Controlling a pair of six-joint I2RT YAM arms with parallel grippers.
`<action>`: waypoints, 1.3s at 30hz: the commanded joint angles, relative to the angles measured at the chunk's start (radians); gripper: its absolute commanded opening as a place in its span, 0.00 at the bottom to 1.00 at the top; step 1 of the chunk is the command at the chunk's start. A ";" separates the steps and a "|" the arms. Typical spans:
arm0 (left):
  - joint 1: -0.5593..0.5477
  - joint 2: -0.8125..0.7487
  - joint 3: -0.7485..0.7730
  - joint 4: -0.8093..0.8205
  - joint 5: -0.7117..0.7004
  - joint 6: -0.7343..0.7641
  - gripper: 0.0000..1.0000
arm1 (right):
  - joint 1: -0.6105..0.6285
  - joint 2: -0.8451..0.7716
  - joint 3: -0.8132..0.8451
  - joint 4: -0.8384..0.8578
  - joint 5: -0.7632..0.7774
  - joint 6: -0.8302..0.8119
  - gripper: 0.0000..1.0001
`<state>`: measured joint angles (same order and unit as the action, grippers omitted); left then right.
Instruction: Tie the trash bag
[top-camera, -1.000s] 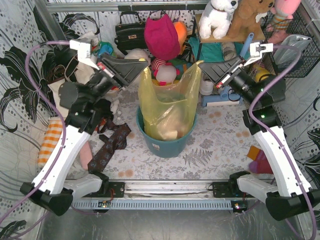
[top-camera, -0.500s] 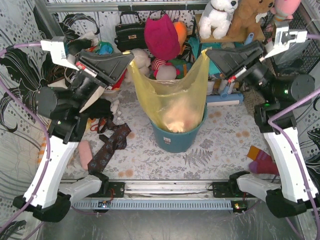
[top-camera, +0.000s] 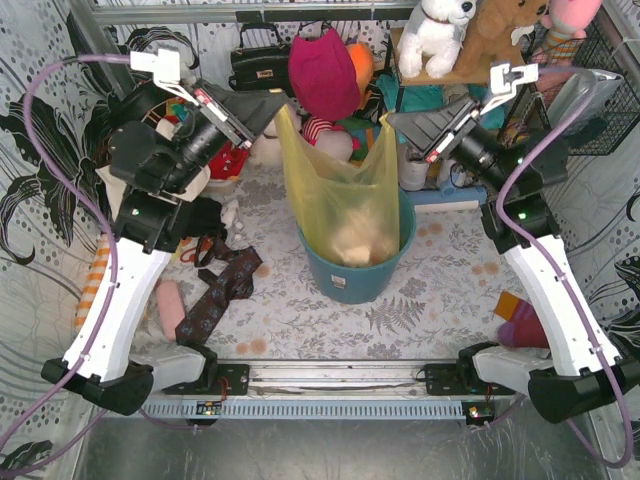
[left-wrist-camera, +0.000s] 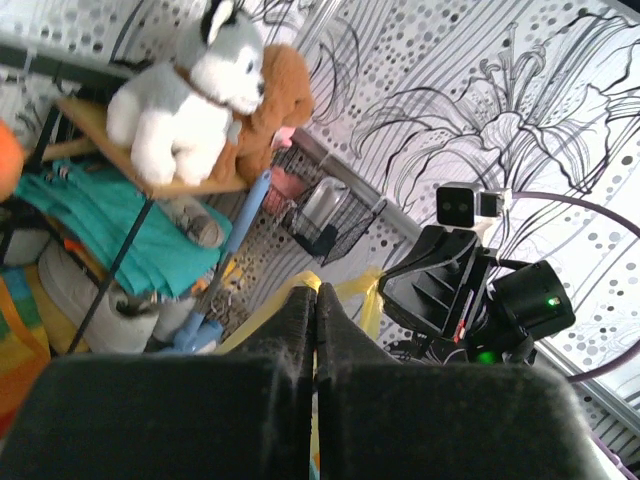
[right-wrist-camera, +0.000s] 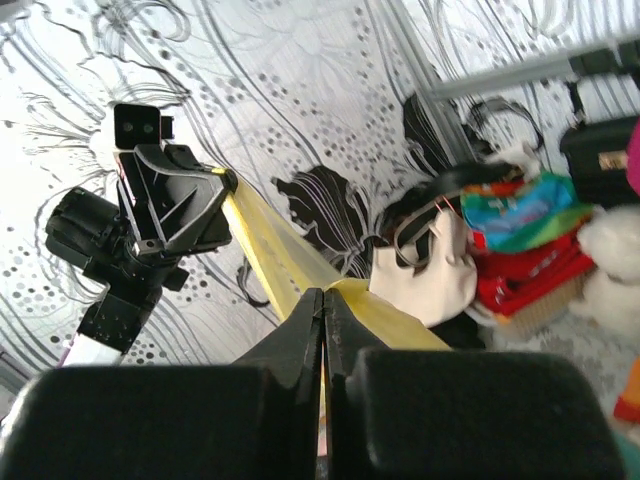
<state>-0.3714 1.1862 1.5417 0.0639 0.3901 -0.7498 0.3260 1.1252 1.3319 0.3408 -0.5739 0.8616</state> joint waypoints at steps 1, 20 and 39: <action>0.005 -0.008 0.187 -0.012 -0.013 0.097 0.00 | 0.007 0.031 0.174 0.115 -0.061 0.052 0.00; 0.043 -0.041 -0.108 0.089 0.035 -0.032 0.00 | 0.012 -0.029 -0.090 0.171 -0.012 0.076 0.00; 0.092 -0.002 0.009 0.191 0.212 -0.106 0.00 | 0.058 0.018 0.112 0.007 -0.007 -0.070 0.00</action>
<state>-0.2806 1.2167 1.6279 0.1856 0.5625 -0.8341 0.3779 1.1530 1.5303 0.3161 -0.5892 0.7986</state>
